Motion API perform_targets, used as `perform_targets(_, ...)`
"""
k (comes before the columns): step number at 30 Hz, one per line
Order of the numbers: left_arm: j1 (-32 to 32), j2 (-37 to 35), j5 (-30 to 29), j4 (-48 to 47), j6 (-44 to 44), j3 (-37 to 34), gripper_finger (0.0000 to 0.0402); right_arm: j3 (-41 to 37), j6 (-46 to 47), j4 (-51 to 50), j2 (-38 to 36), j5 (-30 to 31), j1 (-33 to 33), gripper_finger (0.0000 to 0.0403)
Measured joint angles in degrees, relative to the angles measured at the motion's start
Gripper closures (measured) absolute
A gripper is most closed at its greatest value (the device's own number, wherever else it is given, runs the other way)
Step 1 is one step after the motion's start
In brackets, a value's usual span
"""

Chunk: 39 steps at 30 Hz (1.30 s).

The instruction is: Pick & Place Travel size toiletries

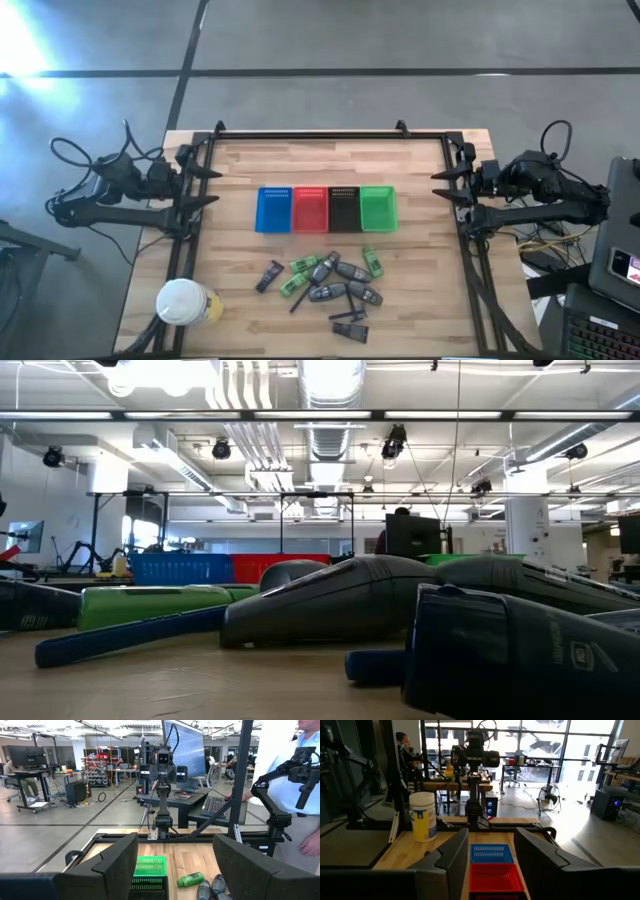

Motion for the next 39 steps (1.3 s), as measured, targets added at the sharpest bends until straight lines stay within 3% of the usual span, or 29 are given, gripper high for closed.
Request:
perform_targets(25,0.0,0.0,0.0,0.0,0.0,0.0,0.0138,0.0,0.0,0.0,0.0,0.0,0.0,0.0199)
perform_targets(39,0.0,0.0,0.0,0.0,0.0,0.0,0.0138,0.0,0.0,0.0,0.0,0.0,0.0,0.0230)
